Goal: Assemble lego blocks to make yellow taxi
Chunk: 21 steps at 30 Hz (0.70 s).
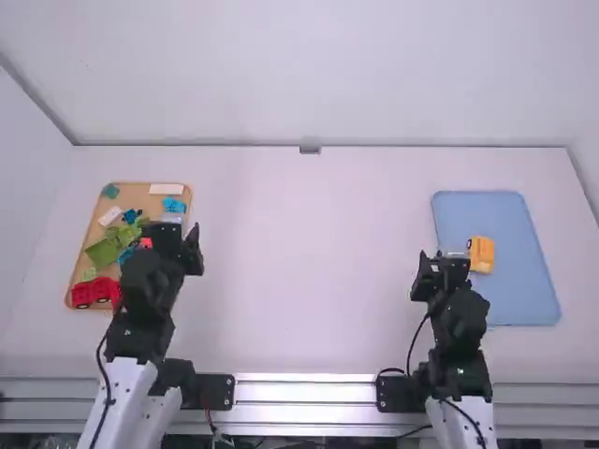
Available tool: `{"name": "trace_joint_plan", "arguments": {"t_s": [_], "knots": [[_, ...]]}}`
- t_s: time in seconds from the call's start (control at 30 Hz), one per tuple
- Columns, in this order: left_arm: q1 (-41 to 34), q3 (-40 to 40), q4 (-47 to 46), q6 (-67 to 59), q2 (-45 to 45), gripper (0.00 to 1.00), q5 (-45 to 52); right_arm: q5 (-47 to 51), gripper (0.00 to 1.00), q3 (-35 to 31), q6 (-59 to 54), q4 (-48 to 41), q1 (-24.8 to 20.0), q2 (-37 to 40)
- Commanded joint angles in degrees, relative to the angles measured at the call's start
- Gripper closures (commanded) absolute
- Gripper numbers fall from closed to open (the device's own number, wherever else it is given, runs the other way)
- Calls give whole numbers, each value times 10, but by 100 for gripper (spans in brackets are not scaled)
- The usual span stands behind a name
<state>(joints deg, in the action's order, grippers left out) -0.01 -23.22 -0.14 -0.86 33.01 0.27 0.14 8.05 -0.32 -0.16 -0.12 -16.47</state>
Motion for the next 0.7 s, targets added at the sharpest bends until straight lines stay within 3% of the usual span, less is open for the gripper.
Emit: {"name": "trace_joint_plan", "arguments": {"t_s": [0.0, 0.17, 0.37, 0.67], "knots": [[0, 32, 1, 9, -36, 70, -3, -1, 72, -30, 3, 2, 1, 30], [0, 94, 1, 9, -98, 81, -3, -1, 81, -81, 3, 2, 1, 82], [0, 161, 1, 9, -166, 92, -3, -1, 90, -81, 3, 2, 1, 134], [0, 229, 1, 9, -233, 100, -3, -1, 99, -81, 3, 2, 1, 165]]}}
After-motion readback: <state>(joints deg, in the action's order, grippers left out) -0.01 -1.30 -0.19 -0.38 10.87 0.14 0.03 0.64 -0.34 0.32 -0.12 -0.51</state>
